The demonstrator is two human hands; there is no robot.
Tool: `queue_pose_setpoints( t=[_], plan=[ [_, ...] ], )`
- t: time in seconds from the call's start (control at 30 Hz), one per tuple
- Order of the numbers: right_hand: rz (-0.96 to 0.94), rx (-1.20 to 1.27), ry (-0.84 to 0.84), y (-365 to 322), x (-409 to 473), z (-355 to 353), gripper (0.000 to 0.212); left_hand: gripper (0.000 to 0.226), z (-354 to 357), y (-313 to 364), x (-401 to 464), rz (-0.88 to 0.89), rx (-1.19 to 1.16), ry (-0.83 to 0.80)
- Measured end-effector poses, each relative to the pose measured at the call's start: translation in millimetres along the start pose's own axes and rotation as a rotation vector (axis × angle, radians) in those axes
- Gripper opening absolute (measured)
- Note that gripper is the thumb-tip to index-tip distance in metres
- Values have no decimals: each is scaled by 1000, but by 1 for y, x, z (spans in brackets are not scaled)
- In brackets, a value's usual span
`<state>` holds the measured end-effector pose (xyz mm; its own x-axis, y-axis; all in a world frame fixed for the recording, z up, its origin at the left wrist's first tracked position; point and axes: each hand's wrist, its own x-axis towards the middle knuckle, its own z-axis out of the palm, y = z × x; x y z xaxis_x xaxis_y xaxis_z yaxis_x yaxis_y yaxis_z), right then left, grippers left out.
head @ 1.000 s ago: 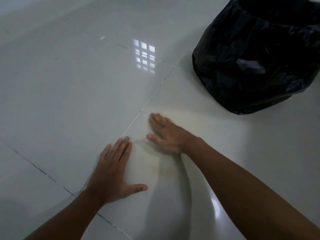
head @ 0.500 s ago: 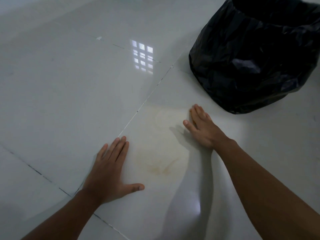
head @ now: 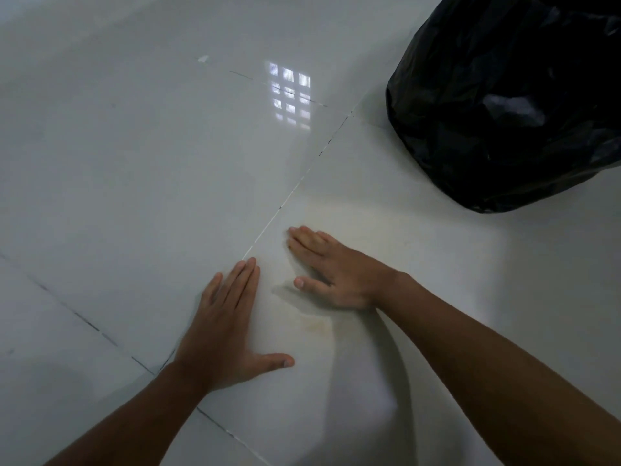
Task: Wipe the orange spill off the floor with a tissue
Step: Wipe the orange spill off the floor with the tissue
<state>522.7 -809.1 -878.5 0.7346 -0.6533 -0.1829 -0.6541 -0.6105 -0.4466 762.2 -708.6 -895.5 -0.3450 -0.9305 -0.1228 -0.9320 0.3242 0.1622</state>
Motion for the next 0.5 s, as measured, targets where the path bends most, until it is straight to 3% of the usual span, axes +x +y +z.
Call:
queue_pose_setpoints(
  t=[0.33, 0.5],
  plan=[
    [-184, -112, -145, -46, -19, 22, 65, 145, 0, -1, -3, 4, -15, -31],
    [-214, -167, -89, -43, -63, 42, 66, 146, 1, -2, -3, -5, -22, -45]
  ],
)
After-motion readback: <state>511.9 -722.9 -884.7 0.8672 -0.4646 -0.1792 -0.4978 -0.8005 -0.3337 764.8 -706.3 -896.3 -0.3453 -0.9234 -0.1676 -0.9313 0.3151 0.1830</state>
